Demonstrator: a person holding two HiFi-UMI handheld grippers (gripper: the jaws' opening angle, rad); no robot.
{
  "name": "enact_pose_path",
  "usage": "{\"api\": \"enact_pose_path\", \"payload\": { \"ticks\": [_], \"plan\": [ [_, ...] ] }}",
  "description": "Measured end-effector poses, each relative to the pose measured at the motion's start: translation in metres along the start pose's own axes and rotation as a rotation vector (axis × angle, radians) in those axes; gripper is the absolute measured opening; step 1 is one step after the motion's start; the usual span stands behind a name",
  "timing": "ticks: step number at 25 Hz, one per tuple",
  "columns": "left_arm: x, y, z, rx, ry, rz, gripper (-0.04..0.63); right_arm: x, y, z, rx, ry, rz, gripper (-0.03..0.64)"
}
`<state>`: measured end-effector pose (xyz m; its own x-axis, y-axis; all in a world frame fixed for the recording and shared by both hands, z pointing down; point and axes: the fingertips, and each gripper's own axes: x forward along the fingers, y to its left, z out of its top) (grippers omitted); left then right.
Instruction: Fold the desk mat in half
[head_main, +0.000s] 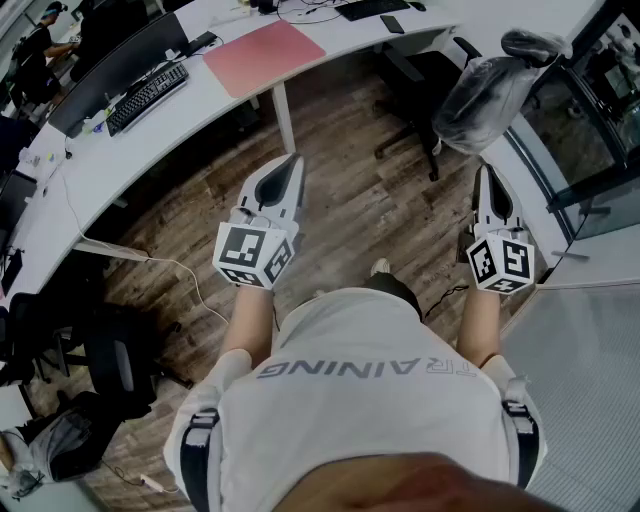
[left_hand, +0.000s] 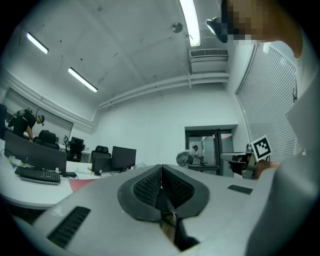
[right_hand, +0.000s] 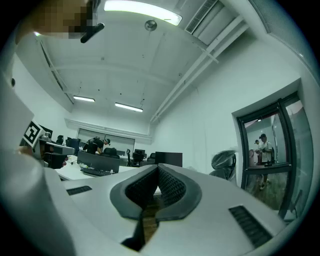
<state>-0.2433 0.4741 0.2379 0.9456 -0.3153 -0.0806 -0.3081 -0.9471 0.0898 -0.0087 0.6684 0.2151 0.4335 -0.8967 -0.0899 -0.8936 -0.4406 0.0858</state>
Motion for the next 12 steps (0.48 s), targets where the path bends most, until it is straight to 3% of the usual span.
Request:
{"api": "enact_pose_path", "payload": {
  "ticks": [12],
  "plan": [
    [0.0063,0.0089,-0.0023,-0.015,0.016,-0.009,0.031,0.0090,0.0014,-0.0066,0.021,0.005,-0.017,0.023]
  ]
}}
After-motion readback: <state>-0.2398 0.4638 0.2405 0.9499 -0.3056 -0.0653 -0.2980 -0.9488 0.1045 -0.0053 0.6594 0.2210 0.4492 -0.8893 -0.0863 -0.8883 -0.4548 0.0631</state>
